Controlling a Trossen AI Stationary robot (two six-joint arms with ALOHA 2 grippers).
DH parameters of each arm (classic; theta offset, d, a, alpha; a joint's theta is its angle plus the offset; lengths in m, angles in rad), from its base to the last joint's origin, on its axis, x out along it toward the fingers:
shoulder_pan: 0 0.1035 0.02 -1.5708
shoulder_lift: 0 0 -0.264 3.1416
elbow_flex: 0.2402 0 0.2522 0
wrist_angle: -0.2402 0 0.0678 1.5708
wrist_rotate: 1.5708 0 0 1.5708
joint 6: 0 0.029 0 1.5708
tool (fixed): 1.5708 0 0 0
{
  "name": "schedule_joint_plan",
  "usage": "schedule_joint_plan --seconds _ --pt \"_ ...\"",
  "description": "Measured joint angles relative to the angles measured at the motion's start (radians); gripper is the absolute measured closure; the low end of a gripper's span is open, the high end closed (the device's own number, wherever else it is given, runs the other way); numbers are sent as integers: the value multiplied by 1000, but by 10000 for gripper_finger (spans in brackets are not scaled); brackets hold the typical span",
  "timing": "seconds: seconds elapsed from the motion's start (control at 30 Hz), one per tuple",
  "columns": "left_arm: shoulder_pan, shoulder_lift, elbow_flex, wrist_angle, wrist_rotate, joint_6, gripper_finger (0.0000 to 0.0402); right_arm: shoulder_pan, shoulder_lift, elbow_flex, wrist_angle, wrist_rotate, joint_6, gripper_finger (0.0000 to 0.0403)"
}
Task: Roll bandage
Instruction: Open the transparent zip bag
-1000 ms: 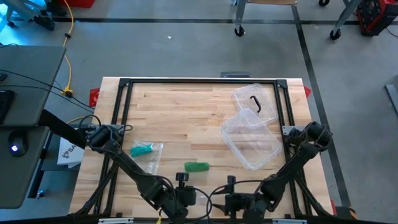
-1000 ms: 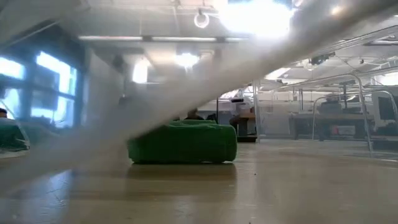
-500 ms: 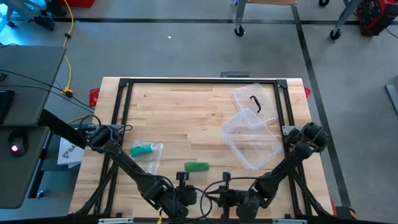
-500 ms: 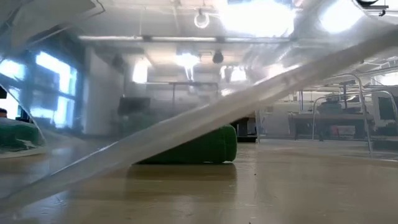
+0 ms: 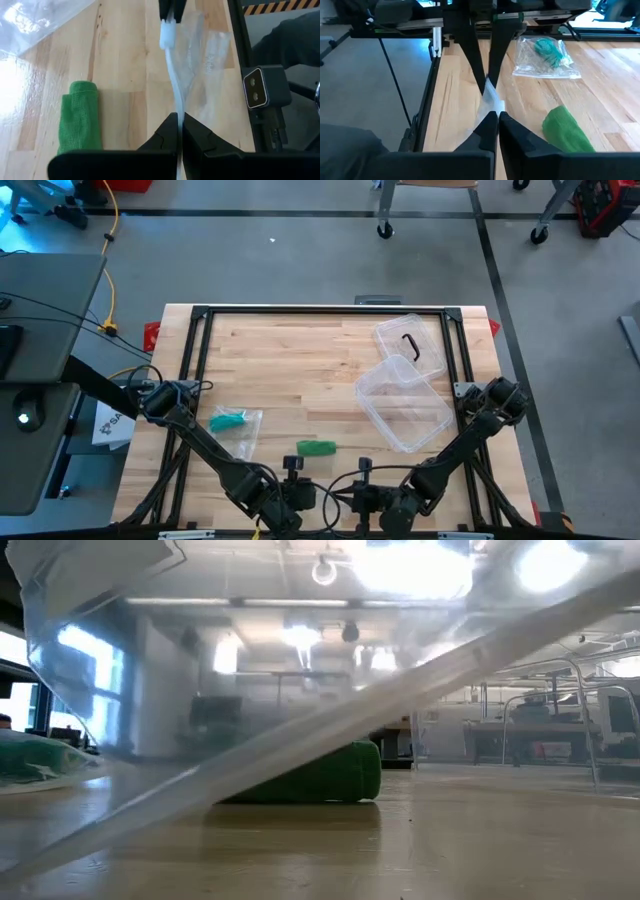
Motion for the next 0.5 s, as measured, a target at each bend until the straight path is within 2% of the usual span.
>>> schedule_joint_plan --seconds 0.3,0.4,0.5 --pt "1 0 -1 83 1 44 401 -38 0 0 7 -50 7 395" --pt "1 0 -1 81 2 46 401 -45 0 0 30 -77 -17 372" --pt "1 0 -1 64 5 44 401 -45 0 0 36 -69 -26 328"
